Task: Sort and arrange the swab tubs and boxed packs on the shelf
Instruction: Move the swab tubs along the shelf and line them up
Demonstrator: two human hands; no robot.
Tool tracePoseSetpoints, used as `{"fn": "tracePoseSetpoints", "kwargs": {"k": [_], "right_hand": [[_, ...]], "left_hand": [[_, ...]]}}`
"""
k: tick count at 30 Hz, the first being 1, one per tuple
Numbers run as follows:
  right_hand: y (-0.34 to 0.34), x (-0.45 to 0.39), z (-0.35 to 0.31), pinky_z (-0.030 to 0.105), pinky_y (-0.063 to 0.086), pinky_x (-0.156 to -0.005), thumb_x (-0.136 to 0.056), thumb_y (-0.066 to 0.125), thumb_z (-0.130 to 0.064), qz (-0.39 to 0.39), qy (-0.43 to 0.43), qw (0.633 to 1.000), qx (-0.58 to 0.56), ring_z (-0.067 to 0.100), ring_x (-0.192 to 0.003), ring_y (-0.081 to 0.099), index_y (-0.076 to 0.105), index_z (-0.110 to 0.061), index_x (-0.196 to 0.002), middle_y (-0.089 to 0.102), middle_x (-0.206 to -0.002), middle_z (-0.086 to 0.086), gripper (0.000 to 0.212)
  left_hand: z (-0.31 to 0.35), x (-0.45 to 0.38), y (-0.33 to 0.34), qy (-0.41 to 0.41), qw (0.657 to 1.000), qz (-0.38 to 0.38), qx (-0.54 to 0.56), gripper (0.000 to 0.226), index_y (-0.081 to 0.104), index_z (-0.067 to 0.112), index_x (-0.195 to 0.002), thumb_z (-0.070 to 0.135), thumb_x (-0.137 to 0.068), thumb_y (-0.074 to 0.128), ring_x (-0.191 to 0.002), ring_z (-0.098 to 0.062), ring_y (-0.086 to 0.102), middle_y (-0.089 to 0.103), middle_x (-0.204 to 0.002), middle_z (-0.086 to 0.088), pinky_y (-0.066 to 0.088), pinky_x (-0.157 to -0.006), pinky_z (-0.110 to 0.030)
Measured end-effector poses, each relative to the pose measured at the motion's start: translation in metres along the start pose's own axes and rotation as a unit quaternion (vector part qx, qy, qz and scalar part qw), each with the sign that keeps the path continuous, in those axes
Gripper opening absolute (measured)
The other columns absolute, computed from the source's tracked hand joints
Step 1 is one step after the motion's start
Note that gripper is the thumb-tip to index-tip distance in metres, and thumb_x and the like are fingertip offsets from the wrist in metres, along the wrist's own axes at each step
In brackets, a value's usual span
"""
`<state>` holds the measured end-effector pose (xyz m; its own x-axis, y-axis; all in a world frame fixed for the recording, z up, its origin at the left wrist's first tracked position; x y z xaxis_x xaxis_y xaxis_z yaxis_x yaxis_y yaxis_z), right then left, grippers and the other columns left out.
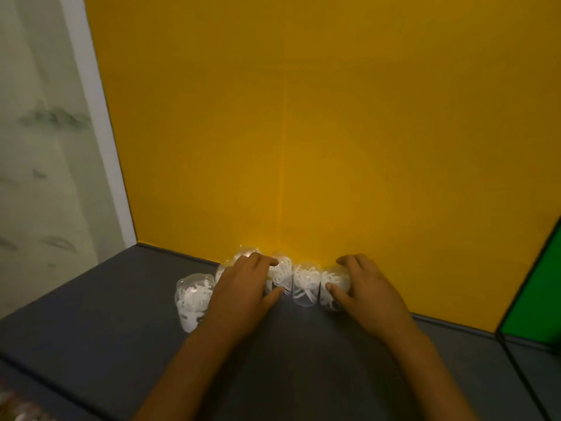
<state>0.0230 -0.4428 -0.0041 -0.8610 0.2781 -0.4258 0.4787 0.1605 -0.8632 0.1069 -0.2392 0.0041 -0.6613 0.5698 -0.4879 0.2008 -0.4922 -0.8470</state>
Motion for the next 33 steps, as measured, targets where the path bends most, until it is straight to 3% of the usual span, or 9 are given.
{"fn": "tracePoseSetpoints", "kwargs": {"k": [3, 10, 12, 16, 20, 27, 31, 33], "right_hand": [[0.010, -0.002, 0.011, 0.027, 0.045, -0.090, -0.091, 0.057, -0.052, -0.002, 0.001, 1.000, 0.006, 0.015, -0.118, 0.049, 0.044, -0.027, -0.133, 0.046, -0.133, -0.005, 0.051], [0.013, 0.000, 0.026, 0.025, 0.045, -0.086, -0.090, 0.056, -0.053, 0.030, 0.015, 0.999, -0.012, 0.013, -0.114, 0.049, 0.043, -0.029, -0.130, 0.047, -0.128, -0.008, 0.048], [0.013, -0.001, 0.026, 0.025, 0.044, -0.086, -0.091, 0.056, -0.053, 0.042, 0.012, 0.999, -0.022, 0.012, -0.114, 0.048, 0.044, -0.029, -0.129, 0.047, -0.127, -0.008, 0.047], [0.013, -0.001, 0.027, 0.028, 0.046, -0.088, -0.091, 0.056, -0.051, 0.063, 0.010, 0.997, -0.040, 0.012, -0.113, 0.049, 0.045, -0.028, -0.127, 0.048, -0.125, -0.008, 0.043], [0.013, 0.000, 0.026, 0.028, 0.047, -0.087, -0.092, 0.055, -0.050, 0.071, 0.010, 0.996, -0.043, 0.011, -0.113, 0.048, 0.045, -0.029, -0.126, 0.047, -0.124, -0.010, 0.041], [0.012, 0.007, 0.025, 0.025, 0.045, -0.090, -0.094, 0.052, -0.050, 0.097, 0.021, 0.993, -0.063, 0.009, -0.112, 0.047, 0.048, -0.026, -0.126, 0.048, -0.122, -0.009, 0.040], [0.014, 0.006, 0.021, 0.024, 0.046, -0.088, -0.094, 0.051, -0.050, 0.095, 0.018, 0.992, -0.075, 0.007, -0.114, 0.046, 0.046, -0.032, -0.130, 0.044, -0.125, -0.012, 0.040], [0.018, 0.007, 0.020, 0.024, 0.050, -0.086, -0.094, 0.051, -0.050, 0.078, 0.018, 0.994, -0.076, 0.005, -0.114, 0.045, 0.042, -0.039, -0.134, 0.040, -0.127, -0.013, 0.042]], "left_hand": [[0.007, -0.024, 0.026, 0.023, 1.000, 0.005, 0.014, 0.049, 0.052, 0.025, -0.128, 0.049, -0.086, 0.059, -0.117, -0.020, 0.048, 0.054, -0.128, 0.002, 0.042, -0.094, -0.035], [0.024, -0.051, 0.064, 0.070, 0.992, 0.049, -0.089, 0.061, 0.068, 0.026, -0.106, 0.069, -0.076, 0.036, -0.095, -0.023, 0.061, 0.069, -0.102, 0.001, 0.049, -0.073, -0.039], [0.025, -0.051, 0.069, 0.067, 0.990, 0.063, -0.110, 0.061, 0.070, 0.026, -0.102, 0.072, -0.074, 0.041, -0.095, -0.024, 0.061, 0.069, -0.101, 0.001, 0.048, -0.074, -0.039], [0.029, -0.050, 0.075, 0.049, 0.990, 0.069, -0.117, 0.057, 0.068, 0.024, -0.097, 0.069, -0.063, 0.068, -0.095, -0.028, 0.060, 0.068, -0.099, -0.003, 0.046, -0.075, -0.042], [0.030, -0.046, 0.074, 0.051, 0.989, 0.090, -0.107, 0.054, 0.064, 0.028, -0.100, 0.065, -0.061, 0.072, -0.097, -0.026, 0.057, 0.066, -0.095, 0.000, 0.041, -0.078, -0.041], [0.015, -0.040, 0.053, 0.068, 0.985, 0.130, 0.085, 0.046, 0.059, 0.032, -0.113, 0.054, -0.073, 0.066, -0.103, -0.018, 0.054, 0.060, -0.113, 0.008, 0.044, -0.084, -0.034], [0.014, -0.036, 0.035, 0.033, 0.946, 0.157, 0.280, 0.037, 0.059, 0.032, -0.115, 0.042, -0.081, 0.069, -0.108, -0.001, 0.054, 0.055, -0.119, 0.014, 0.048, -0.083, -0.018], [0.014, -0.036, 0.032, 0.021, 0.929, 0.157, 0.334, 0.034, 0.059, 0.035, -0.116, 0.037, -0.082, 0.068, -0.110, -0.003, 0.055, 0.056, -0.121, 0.016, 0.050, -0.079, -0.019]]}}
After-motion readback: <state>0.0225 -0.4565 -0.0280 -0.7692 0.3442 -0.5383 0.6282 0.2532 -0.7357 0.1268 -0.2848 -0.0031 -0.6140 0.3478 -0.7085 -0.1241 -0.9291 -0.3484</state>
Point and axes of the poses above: each hand's wrist, its own x-axis away from the middle knuckle, its own y-axis out of the palm, z = x × y, the point moved 5 cm from there along -x, towards the middle knuckle
